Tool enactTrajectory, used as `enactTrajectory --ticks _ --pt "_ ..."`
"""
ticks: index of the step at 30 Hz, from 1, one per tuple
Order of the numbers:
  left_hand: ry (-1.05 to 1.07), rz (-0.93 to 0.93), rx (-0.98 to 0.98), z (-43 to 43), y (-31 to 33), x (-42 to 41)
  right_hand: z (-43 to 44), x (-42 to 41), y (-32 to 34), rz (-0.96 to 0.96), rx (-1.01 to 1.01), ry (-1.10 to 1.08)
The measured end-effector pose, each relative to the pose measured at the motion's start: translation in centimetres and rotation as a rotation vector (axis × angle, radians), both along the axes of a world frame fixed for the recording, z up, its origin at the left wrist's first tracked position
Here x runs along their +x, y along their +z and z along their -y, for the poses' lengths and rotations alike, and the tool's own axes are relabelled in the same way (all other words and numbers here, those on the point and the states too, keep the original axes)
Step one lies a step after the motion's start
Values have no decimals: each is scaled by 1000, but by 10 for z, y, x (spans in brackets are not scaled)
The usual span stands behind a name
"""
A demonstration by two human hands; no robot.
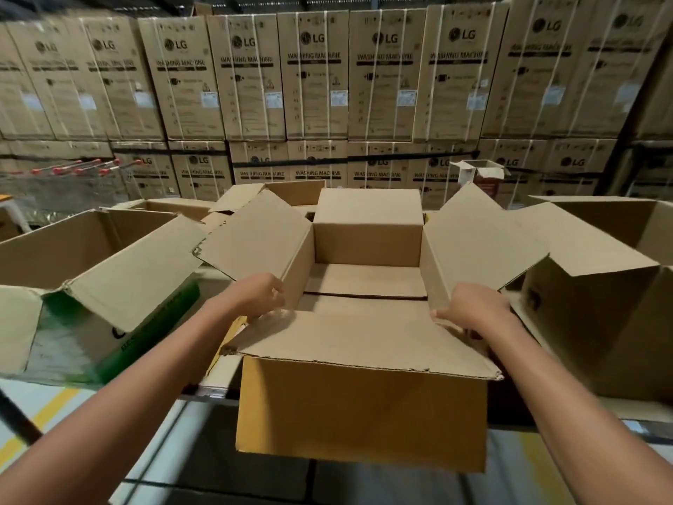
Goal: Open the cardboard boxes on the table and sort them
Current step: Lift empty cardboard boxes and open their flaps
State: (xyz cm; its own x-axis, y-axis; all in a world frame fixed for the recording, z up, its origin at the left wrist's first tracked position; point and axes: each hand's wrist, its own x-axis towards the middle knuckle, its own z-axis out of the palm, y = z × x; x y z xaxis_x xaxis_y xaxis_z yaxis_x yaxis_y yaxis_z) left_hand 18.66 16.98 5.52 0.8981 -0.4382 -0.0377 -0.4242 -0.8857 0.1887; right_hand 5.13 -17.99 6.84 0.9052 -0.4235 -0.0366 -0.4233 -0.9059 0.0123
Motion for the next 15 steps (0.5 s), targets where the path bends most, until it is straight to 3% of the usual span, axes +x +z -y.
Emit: enactTrajectory --ticks 2,4,6,10,15 --pt "-148 -126 -95 9 15 -11 0 -2 10 -17 97 163" --pt "-255 -346 -163 25 24 -25 -6 -3 14 -83 360 350" --pt "-292 -468 -105 47 21 -36 -19 -5 13 -229 502 457" --pt "-269 -428 96 77 -1 -34 -30 -1 1 -386 461 467" --pt "-195 -467 103 79 -1 -22 -30 3 2 -350 456 411"
